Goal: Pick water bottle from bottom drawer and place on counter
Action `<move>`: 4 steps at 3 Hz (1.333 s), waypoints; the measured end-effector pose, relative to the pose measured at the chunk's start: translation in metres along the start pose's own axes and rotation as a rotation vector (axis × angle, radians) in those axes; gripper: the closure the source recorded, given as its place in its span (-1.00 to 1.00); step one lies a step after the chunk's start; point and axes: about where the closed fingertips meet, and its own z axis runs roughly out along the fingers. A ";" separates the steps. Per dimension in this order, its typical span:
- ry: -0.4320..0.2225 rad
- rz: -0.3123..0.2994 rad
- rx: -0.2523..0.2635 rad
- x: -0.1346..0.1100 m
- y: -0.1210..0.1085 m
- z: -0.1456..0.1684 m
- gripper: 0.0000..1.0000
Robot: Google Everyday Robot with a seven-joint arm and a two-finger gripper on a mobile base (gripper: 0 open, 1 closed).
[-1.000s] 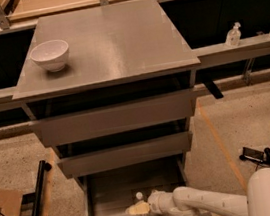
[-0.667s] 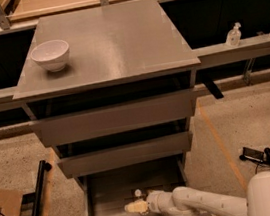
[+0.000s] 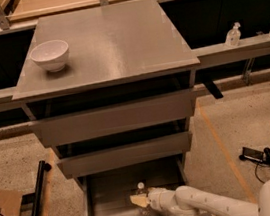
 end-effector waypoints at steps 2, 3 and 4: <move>0.032 -0.034 -0.080 -0.051 0.017 -0.095 1.00; 0.064 -0.058 -0.130 -0.086 0.023 -0.153 1.00; 0.054 -0.103 -0.152 -0.128 0.024 -0.211 1.00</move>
Offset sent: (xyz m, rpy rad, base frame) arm -0.0212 -0.0967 0.1513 0.0078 -0.0089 0.1723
